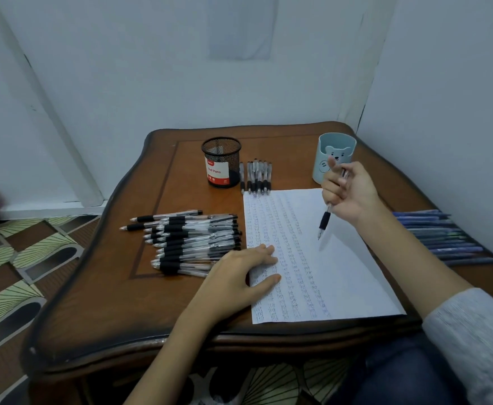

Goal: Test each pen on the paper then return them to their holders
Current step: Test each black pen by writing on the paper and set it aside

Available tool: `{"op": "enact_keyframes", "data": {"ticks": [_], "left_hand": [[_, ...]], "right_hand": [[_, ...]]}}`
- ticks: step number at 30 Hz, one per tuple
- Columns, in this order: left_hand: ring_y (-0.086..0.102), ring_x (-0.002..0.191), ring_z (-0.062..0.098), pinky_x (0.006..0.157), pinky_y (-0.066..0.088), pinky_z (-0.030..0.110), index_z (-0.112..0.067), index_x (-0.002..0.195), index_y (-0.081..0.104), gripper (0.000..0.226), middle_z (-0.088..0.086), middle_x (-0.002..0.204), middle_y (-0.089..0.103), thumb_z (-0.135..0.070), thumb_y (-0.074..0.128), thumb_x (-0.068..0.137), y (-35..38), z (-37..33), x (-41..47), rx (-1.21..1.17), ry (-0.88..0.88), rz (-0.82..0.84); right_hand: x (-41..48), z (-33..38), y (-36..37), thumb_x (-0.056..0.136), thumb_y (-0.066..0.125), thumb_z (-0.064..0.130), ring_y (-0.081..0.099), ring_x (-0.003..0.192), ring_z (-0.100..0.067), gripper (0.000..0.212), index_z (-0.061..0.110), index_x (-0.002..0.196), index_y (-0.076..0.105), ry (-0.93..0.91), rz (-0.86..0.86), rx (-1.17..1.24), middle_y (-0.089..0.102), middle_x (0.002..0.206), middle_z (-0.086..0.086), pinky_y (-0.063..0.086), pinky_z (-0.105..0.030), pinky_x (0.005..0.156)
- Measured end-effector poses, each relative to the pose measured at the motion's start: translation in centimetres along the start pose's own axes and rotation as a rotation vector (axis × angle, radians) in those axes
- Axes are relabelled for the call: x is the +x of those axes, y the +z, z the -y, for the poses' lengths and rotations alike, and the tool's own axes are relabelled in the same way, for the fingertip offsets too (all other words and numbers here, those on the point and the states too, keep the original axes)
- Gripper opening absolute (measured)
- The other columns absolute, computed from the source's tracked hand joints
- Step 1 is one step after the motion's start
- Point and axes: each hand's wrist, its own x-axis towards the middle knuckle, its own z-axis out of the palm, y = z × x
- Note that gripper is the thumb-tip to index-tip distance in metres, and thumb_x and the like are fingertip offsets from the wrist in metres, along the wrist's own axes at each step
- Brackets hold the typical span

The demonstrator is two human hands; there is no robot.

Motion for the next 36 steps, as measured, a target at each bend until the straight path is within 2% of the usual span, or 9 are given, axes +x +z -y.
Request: {"op": "enact_keyframes", "data": {"ticks": [4,7,9,12,16,19,22,30,36], "left_hand": [[0.034,0.13,-0.013,0.109,0.033,0.018,-0.026,0.126,0.061,0.039,-0.015,0.14,0.049,-0.043,0.059,0.091,0.1,-0.1,-0.2,0.042,0.004,0.006],[0.033,0.131,-0.013,0.109,0.031,0.016,-0.028,0.127,0.06,0.044,-0.016,0.142,0.047,-0.049,0.055,0.089,0.3,0.0,-0.3,0.06,-0.005,0.003],[0.032,0.131,-0.014,0.107,0.029,0.012,-0.028,0.127,0.06,0.046,-0.017,0.142,0.046,-0.052,0.052,0.088,0.3,0.0,-0.3,0.062,-0.013,0.005],[0.033,0.131,-0.014,0.109,0.031,0.016,-0.028,0.127,0.06,0.047,-0.018,0.141,0.047,-0.052,0.052,0.088,0.2,0.1,-0.2,0.055,-0.018,0.007],[0.034,0.13,-0.013,0.109,0.034,0.022,-0.028,0.127,0.06,0.049,-0.018,0.141,0.047,-0.055,0.051,0.087,0.2,0.2,-0.2,0.052,-0.021,0.01],[0.033,0.13,-0.014,0.109,0.034,0.022,-0.028,0.127,0.06,0.048,-0.017,0.141,0.047,-0.054,0.051,0.087,0.2,0.2,-0.2,0.05,-0.02,0.008],[0.034,0.13,-0.013,0.11,0.035,0.023,-0.028,0.127,0.06,0.049,-0.017,0.141,0.047,-0.055,0.051,0.087,0.3,0.2,-0.2,0.051,-0.017,0.009],[0.033,0.131,-0.013,0.108,0.026,0.01,-0.029,0.128,0.059,0.05,-0.017,0.142,0.046,-0.055,0.05,0.087,0.2,0.0,-0.2,0.075,-0.028,0.018],[0.03,0.132,-0.014,0.106,0.022,0.006,-0.031,0.129,0.058,0.054,-0.019,0.141,0.045,-0.06,0.045,0.086,0.3,0.0,-0.2,0.081,-0.036,0.018]], "right_hand": [[-1.0,0.2,-0.8,0.096,0.047,0.027,0.042,0.038,-0.004,0.027,0.007,0.105,0.062,-0.042,-0.018,-0.018,0.064,0.075,-0.003,0.021,-0.012,0.031],[-1.5,-0.1,-1.5,0.1,0.039,0.015,0.063,0.067,-0.015,0.033,-0.008,0.116,0.056,0.045,-0.024,-0.045,0.067,0.097,-0.022,0.047,-0.013,0.044],[-1.7,-0.7,-2.2,0.101,0.033,0.03,0.059,0.064,-0.018,0.047,-0.004,0.118,0.06,0.141,-0.042,-0.074,0.066,0.087,-0.019,0.053,-0.022,0.053],[-1.7,-1.5,-2.9,0.102,0.028,0.049,0.045,0.043,-0.009,0.064,-0.004,0.105,0.065,0.198,-0.086,-0.167,0.058,0.06,-0.008,0.037,-0.016,0.039],[-1.7,-2.9,-2.6,0.085,0.069,0.023,0.048,0.044,-0.005,0.019,0.007,0.08,0.062,0.096,-0.11,-0.341,0.057,0.066,-0.005,0.041,-0.013,0.041],[-1.4,-4.1,-2.5,0.093,0.062,0.019,0.041,0.037,-0.007,0.024,0.013,0.073,0.05,-0.071,-0.214,-0.633,0.055,0.062,-0.005,0.029,-0.017,0.035],[-1.3,-4.7,-2.1,0.099,0.049,0.016,0.049,0.041,-0.014,0.018,0.007,0.083,0.051,-0.124,-0.178,-0.613,0.063,0.069,-0.015,0.039,-0.022,0.04],[-1.7,-5.9,-2.1,0.079,0.078,0.035,0.039,0.029,-0.013,0.043,0.008,0.058,0.051,-0.313,-0.205,-0.957,0.056,0.048,-0.012,0.028,-0.019,0.032],[-1.2,-6.0,-2.9,0.084,0.066,0.0,0.054,0.035,-0.01,0.029,0.002,0.061,0.049,-0.37,-0.222,-1.033,0.052,0.055,-0.013,0.037,-0.019,0.037]]}}
